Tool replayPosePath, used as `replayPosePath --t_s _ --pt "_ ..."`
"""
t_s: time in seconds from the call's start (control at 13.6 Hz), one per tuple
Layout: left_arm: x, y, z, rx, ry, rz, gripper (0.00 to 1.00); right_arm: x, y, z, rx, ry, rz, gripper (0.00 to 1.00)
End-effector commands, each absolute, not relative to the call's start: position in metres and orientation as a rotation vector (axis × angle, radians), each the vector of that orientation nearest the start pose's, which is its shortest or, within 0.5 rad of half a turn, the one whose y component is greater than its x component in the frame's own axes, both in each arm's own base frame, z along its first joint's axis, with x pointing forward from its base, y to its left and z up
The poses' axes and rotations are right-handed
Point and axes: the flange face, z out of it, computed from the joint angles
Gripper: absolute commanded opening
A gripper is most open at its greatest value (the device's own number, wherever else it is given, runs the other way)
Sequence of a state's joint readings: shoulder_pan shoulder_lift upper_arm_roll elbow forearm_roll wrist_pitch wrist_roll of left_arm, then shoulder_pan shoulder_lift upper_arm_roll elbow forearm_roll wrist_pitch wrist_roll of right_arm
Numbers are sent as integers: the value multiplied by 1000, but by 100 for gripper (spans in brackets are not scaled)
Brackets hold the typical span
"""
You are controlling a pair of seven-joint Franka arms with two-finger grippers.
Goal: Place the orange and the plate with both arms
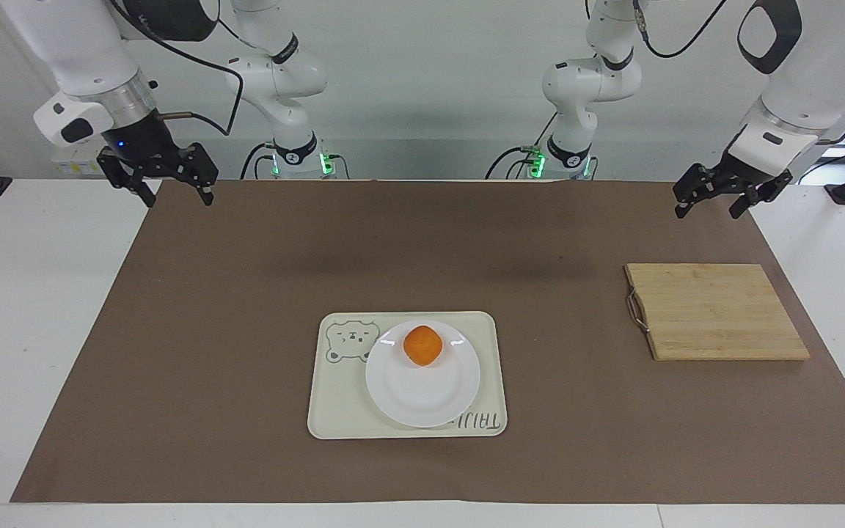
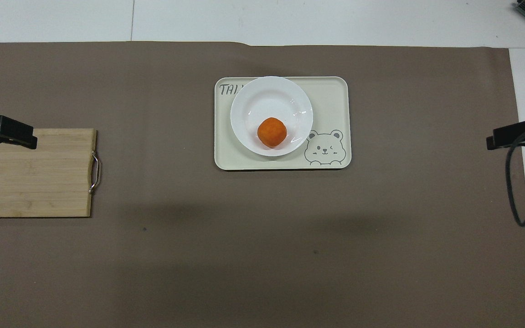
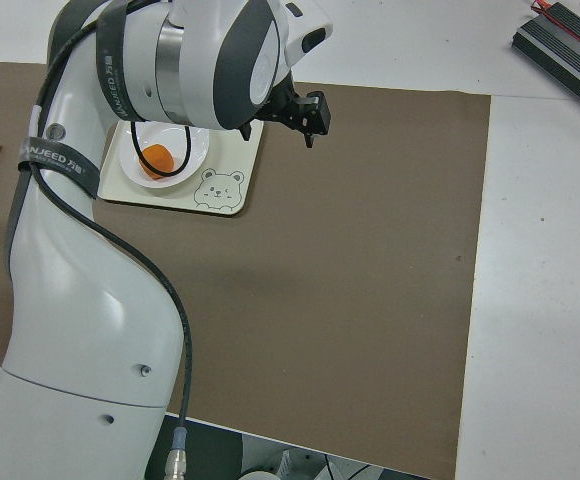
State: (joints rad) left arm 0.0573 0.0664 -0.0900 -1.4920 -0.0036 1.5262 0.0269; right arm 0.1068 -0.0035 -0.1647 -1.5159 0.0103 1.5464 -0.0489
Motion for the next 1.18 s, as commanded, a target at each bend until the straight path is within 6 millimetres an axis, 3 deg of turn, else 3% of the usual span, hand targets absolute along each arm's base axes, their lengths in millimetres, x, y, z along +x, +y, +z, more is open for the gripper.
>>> replayPosePath --t_s 0.0,0.37,0.66,1.11 --pt "572 -16 622 -3148 75 43 100 531 -27 665 -3187 6 -50 100" --pt "572 -16 622 -3148 75 41 100 529 -14 663 -3164 -43 -61 100" --pt "572 -16 622 -3148 75 41 100 523 -5 645 -3110 77 -26 100" --pt "572 -16 622 -3148 75 43 100 524 0 643 -3104 58 -28 100"
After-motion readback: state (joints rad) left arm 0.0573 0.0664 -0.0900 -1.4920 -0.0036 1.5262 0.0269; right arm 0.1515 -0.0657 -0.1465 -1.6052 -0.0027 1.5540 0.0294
